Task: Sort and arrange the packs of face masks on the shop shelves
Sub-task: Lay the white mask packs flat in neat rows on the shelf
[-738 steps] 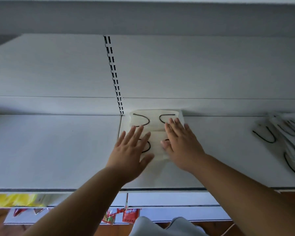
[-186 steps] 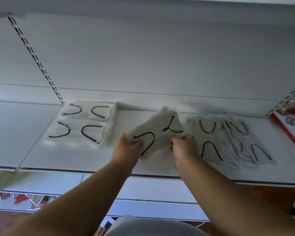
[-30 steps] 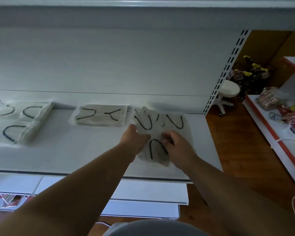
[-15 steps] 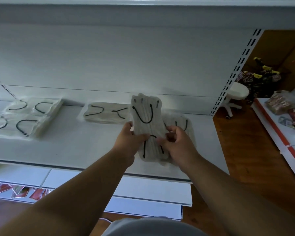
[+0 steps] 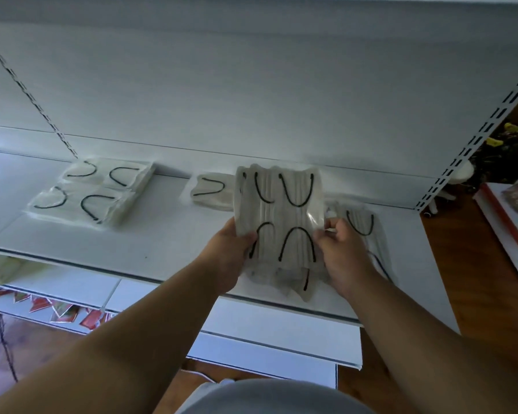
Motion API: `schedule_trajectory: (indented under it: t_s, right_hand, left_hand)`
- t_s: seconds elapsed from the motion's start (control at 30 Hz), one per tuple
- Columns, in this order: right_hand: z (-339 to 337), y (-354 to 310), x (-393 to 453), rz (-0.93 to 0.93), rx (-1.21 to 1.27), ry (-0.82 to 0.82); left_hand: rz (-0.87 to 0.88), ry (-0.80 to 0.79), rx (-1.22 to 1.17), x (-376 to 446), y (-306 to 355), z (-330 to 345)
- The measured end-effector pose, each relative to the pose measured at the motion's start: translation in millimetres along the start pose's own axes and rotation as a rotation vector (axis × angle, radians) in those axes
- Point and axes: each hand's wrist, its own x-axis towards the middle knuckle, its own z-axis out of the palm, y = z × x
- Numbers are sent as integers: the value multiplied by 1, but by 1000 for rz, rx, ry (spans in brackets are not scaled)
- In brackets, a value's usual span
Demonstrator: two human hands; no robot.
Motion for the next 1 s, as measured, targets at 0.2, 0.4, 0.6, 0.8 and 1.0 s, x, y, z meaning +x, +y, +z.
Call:
schedule_trajectory:
  t_s: [0.2, 0.4, 0.6, 0.8, 1.0]
  right_hand:
    - [23, 2, -4, 2, -43, 37]
    - [30, -3, -12, -31, -150, 22]
    - [35, -24, 1, 42, -229, 27]
    - [72, -29, 2, 300, 225, -52]
    - [57, -19, 9, 346, 431, 53]
  left_hand:
    - [-24, -2, -11, 6, 4, -24]
    - [-25, -21, -51, 16, 7, -46]
    - [8, -51, -18, 19, 16, -59]
    - [63, -108, 51, 19, 21, -63]
    - [31, -113, -19, 19, 24, -77]
